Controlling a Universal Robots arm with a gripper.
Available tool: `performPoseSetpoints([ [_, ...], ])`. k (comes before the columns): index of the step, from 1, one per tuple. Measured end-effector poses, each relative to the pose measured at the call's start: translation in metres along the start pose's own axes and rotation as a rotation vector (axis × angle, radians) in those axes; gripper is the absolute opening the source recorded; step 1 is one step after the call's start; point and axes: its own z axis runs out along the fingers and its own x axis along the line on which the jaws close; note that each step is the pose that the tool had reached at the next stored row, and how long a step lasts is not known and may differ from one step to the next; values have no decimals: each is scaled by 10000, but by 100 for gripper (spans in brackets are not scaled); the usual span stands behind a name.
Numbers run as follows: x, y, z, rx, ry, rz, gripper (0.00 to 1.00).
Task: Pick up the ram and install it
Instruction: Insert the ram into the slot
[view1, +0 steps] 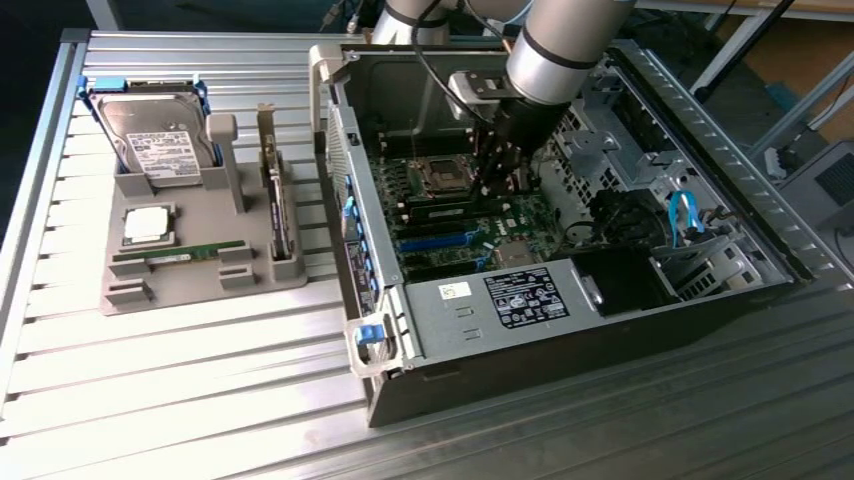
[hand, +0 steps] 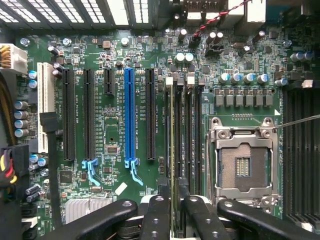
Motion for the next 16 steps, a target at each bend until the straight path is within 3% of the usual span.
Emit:
performPoseSetpoints([
  [16,-13,13,-371,-1,3,0,19],
])
